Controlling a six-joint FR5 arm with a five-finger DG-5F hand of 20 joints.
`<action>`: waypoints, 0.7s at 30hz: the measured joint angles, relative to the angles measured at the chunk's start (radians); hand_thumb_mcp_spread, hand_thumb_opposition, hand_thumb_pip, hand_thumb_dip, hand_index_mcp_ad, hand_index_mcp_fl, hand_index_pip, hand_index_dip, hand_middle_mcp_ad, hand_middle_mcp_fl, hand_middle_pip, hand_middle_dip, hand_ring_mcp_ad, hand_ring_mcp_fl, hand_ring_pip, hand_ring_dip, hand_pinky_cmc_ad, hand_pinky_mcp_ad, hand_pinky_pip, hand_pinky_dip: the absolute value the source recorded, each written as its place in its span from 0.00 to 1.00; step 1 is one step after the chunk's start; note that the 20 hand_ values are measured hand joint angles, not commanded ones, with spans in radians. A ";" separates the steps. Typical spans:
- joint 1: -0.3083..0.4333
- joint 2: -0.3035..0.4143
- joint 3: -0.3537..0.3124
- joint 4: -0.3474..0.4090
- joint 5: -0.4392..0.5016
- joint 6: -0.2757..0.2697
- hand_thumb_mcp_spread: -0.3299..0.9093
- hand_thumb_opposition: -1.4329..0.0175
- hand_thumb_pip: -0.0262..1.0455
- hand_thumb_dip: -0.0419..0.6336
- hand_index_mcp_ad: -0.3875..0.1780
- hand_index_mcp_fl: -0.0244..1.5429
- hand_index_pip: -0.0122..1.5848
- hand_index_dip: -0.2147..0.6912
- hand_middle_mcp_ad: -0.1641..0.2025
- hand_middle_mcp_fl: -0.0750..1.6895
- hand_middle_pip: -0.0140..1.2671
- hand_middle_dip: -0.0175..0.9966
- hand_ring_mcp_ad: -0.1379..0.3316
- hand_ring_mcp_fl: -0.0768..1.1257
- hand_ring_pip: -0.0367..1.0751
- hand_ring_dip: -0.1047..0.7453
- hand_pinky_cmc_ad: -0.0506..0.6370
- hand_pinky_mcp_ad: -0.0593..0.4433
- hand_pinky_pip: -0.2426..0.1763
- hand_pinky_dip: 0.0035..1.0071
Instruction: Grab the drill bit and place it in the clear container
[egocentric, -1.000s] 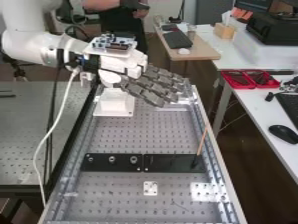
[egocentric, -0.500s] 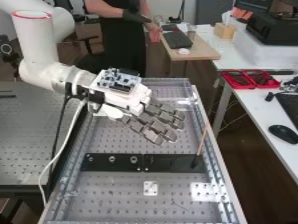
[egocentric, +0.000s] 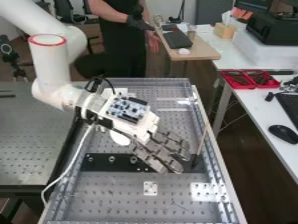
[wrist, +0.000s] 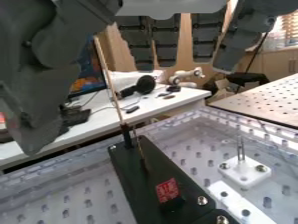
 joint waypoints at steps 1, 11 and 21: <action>-0.005 -0.010 0.010 -0.006 -0.005 0.000 0.46 0.49 0.53 0.18 0.84 0.10 0.06 0.48 0.81 0.06 0.13 0.09 0.76 0.07 0.12 0.14 0.48 0.52 0.40 0.33; -0.044 -0.063 0.086 -0.050 -0.044 0.006 0.51 0.45 0.68 0.37 0.77 0.10 0.30 0.47 0.80 0.06 0.13 0.13 0.77 0.06 0.12 0.14 0.47 0.51 0.40 0.34; -0.068 -0.107 0.158 -0.092 -0.092 -0.015 0.51 0.43 0.74 0.44 0.73 0.08 0.57 0.45 0.80 0.07 0.12 0.14 0.76 0.06 0.12 0.14 0.47 0.49 0.40 0.33</action>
